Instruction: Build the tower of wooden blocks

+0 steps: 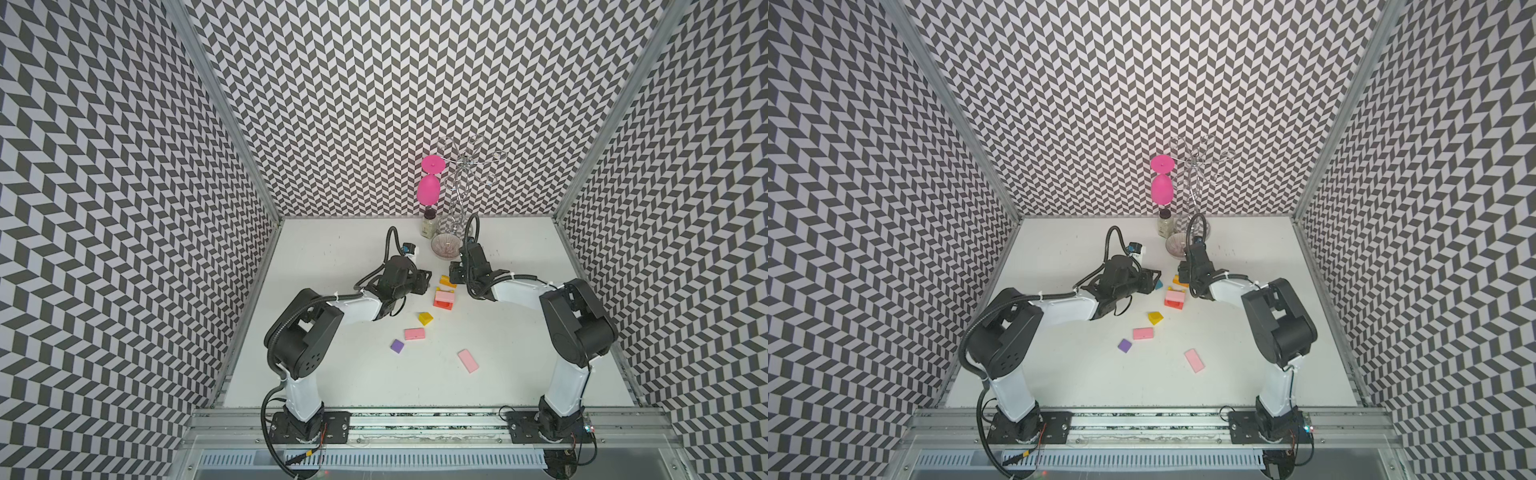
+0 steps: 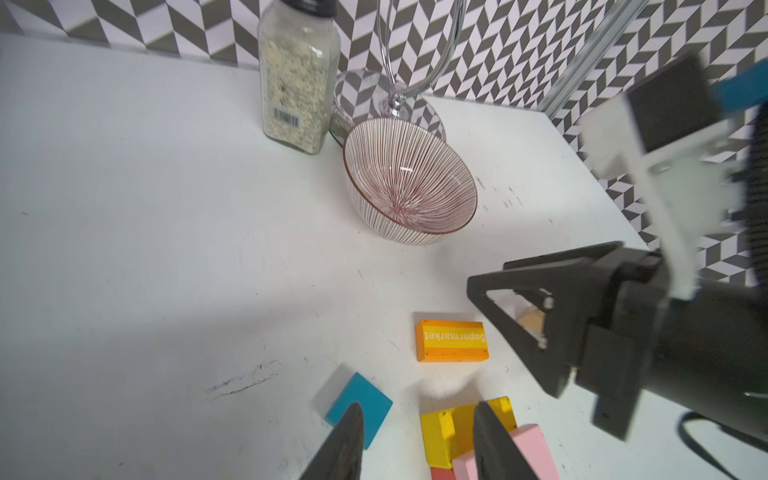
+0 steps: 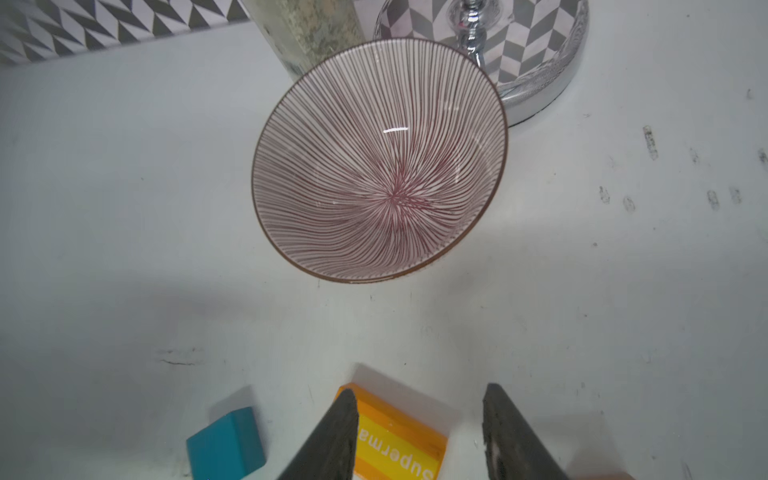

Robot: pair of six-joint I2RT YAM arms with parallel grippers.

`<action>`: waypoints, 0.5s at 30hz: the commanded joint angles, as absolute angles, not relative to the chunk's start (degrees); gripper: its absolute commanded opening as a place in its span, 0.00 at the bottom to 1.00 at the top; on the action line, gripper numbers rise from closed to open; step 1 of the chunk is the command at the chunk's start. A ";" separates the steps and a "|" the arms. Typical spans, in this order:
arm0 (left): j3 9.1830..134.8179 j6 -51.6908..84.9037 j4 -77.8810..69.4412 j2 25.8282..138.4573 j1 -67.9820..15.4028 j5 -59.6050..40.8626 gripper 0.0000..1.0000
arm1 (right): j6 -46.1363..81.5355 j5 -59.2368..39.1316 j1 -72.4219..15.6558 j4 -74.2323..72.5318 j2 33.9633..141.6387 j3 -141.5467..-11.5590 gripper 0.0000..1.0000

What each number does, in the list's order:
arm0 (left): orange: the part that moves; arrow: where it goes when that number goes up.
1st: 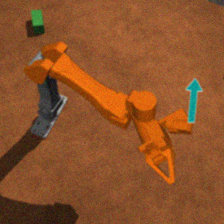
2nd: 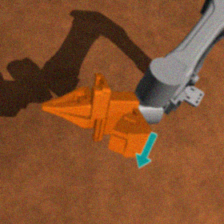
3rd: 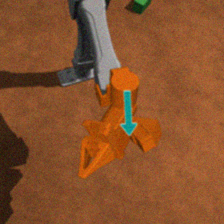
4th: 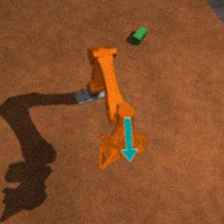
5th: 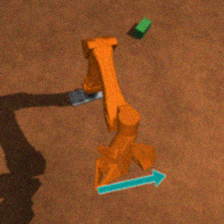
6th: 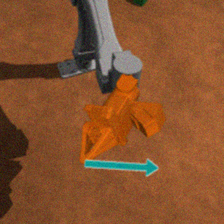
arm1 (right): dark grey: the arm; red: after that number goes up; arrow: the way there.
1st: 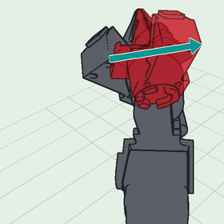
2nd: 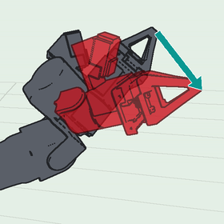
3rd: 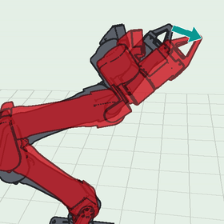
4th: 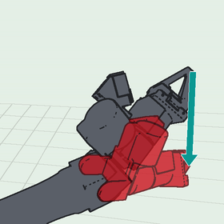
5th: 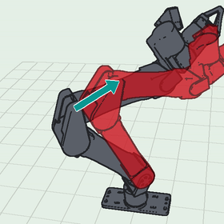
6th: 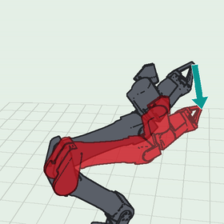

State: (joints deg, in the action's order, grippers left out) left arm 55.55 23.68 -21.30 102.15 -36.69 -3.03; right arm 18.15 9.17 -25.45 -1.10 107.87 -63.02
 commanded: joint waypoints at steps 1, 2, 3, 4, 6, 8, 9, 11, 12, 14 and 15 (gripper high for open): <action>54.18 22.85 -21.70 98.19 -36.06 -0.72 0.45 | 12.71 7.48 -25.32 -1.10 110.30 -65.61 0.54; 53.74 22.85 -21.71 97.56 -35.95 -0.62 0.45 | 11.98 6.90 -25.33 -0.90 110.92 -66.18 0.56; 53.41 22.85 -21.71 97.06 -35.78 -0.46 0.45 | 11.25 6.28 -25.31 -0.56 111.45 -66.80 0.57; 53.20 22.85 -21.71 96.63 -35.64 -0.42 0.45 | 10.72 5.90 -25.31 -0.29 111.98 -67.29 0.58; 52.61 22.85 -21.75 95.92 -35.31 -0.34 0.45 | 10.16 5.11 -25.36 1.20 113.42 -68.88 0.60; 52.34 22.85 -21.80 95.50 -35.03 -0.35 0.45 | 9.88 4.42 -25.44 2.45 114.61 -70.17 0.61; 52.11 22.85 -21.86 95.33 -34.85 -0.35 0.45 | 9.76 4.30 -25.40 3.20 115.16 -70.87 0.61; 51.84 22.85 -21.97 95.19 -34.55 -0.39 0.45 | 10.08 4.89 -25.41 4.34 115.95 -71.69 0.62; 51.76 22.85 -22.05 95.10 -34.45 -0.43 0.45 | 10.26 5.09 -25.42 4.79 116.25 -71.96 0.63; 51.67 22.85 -22.19 95.14 -34.30 -0.46 0.45 | 10.91 6.19 -25.41 6.31 116.78 -72.66 0.65; 51.52 22.85 -22.24 95.13 -34.19 -0.60 0.45 | 11.12 6.68 -25.42 6.81 116.97 -72.85 0.65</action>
